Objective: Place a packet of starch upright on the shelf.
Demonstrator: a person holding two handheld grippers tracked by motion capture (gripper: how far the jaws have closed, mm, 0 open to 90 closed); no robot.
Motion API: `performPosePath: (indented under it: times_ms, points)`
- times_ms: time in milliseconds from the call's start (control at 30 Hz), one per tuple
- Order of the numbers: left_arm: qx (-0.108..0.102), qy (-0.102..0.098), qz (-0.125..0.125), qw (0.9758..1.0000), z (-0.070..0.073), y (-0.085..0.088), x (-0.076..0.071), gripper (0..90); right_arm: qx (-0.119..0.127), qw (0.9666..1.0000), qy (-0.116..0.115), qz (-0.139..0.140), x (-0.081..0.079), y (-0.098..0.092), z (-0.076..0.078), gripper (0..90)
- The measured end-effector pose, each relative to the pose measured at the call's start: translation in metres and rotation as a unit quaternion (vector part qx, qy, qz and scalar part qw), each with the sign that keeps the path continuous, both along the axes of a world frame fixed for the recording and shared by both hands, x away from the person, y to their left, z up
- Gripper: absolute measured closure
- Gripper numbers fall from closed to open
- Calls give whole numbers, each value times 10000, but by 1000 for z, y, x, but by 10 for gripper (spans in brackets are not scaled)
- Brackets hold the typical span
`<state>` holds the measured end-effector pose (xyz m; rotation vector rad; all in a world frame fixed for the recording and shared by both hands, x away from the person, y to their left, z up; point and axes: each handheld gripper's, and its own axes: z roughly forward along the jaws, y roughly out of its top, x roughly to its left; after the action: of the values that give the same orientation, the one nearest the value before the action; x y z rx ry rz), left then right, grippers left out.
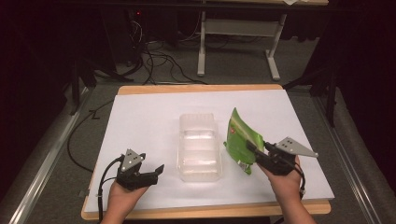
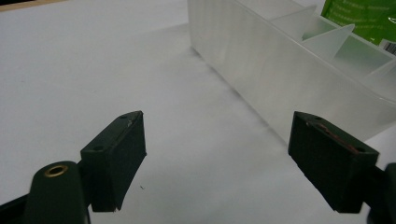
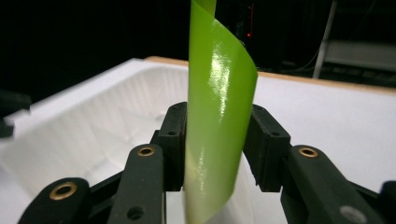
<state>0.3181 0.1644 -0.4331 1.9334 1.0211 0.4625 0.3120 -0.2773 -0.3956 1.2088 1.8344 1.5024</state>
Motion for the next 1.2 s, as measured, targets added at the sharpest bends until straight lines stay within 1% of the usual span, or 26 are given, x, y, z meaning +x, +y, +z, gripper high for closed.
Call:
performPosePath:
  times_ms: [33,67,100,167,200,267,333,367,400,433,467,500,533,567,600,667,733,867,967,1133,1200]
  points:
    - [-6,1,-6,10000,0,0,0,195,239,9997,85,16,3,-7,-1,620]
    - [-8,-9,-5,10000,0,0,0,196,399,9990,184,25,7,-13,-4,600]
    - [-10,-9,-10,10000,1,0,0,196,399,9990,184,25,7,-13,-4,600]
    - [-21,1,-2,10000,1,0,0,195,485,9983,295,107,10,-16,-7,561]
    - [-22,2,-1,10000,1,0,0,196,559,9976,369,145,11,-18,-9,562]
    - [-23,2,-9,10000,1,0,0,195,582,9974,384,193,12,-19,-10,561]
    - [-19,2,-7,10000,1,0,0,196,488,9976,423,233,13,-17,-11,555]
    - [-19,4,-7,10000,1,0,0,196,385,9980,450,226,14,-15,-12,558]
    - [-18,5,-11,10000,1,0,0,196,256,9981,531,200,14,-13,-14,577]
    - [-23,-2,-8,10000,1,0,0,196,81,9983,555,164,15,-11,-16,613]
    - [-26,-5,-9,10000,1,0,-1,197,-38,9983,569,123,16,-10,-18,666]
    - [-17,-9,-10,10000,1,0,-1,198,-101,9982,580,108,17,-10,-19,714]
    - [-15,-13,-1,10000,1,0,-1,198,-95,9981,598,118,18,-11,-19,757]
    - [-16,-11,6,10000,1,1,-1,198,-134,9983,556,88,18,-12,-18,799]
    - [-24,-10,14,10000,1,1,-1,198,-157,9981,587,45,19,-13,-17,825]
    - [-29,-14,20,10000,1,1,-1,199,-178,9980,601,64,22,-16,-16,841]
    - [-25,-16,16,10000,1,1,-1,199,-146,9979,622,94,23,-19,-16,847]
    - [-26,-11,17,10000,1,1,-1,199,-196,9979,576,211,26,-21,-14,853]
    - [-16,-14,20,10000,1,1,-1,199,-235,9982,500,225,26,-24,-11,853]
    - [-6,-23,8,10000,1,2,0,199,-187,9990,306,247,27,-26,-7,852]
    - [7,-30,3,10000,1,2,1,199,-198,9990,308,252,28,-24,-8,851]
